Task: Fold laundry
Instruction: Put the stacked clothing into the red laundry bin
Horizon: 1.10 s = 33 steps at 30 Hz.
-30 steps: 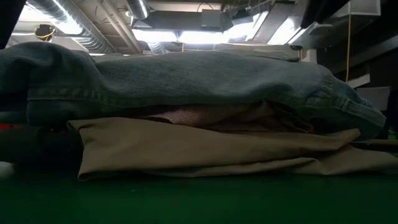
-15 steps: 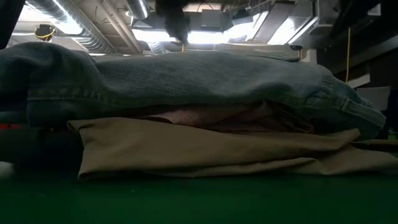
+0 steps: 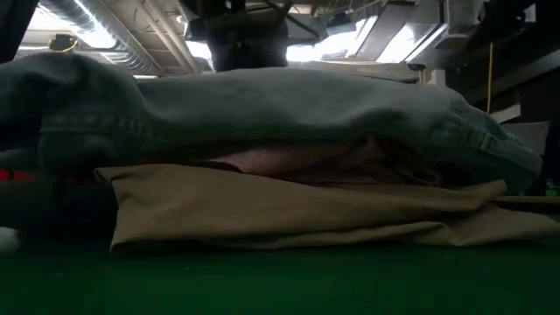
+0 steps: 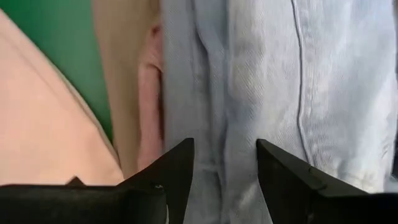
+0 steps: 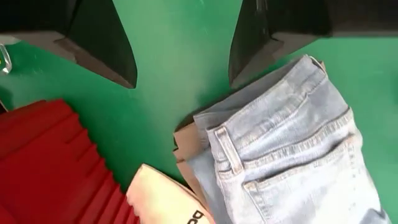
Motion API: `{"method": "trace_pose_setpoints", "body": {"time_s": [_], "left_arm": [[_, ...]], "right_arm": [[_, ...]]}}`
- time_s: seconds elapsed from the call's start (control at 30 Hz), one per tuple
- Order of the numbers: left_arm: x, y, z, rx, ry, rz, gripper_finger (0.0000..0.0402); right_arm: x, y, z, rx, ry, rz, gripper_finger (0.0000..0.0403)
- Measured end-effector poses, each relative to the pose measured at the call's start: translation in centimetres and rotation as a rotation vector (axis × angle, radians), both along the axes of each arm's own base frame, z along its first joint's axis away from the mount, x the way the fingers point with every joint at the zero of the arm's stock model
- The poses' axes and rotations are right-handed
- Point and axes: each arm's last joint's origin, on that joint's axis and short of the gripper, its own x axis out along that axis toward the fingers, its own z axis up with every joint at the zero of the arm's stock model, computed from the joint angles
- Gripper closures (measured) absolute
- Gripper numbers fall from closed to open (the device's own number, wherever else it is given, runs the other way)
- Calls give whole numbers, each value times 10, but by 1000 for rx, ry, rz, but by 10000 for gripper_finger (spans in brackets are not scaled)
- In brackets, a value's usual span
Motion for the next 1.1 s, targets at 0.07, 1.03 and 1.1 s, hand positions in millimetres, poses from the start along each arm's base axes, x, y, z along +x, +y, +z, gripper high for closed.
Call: {"method": "trace_pose_setpoints", "body": {"time_s": [0.07, 1.03, 1.1], "left_arm": [[0, 5, 4, 1, -13, 13, 237], [9, -35, -1, 242, 50, -3, 237], [11, -37, -7, 277, 52, -23, 237]], "right_arm": [[1, 0, 0, 4, -9, -1, 149], [36, 21, 17, 563, -292, -218, 149], [37, 21, 18, 570, -304, -214, 149]]}}
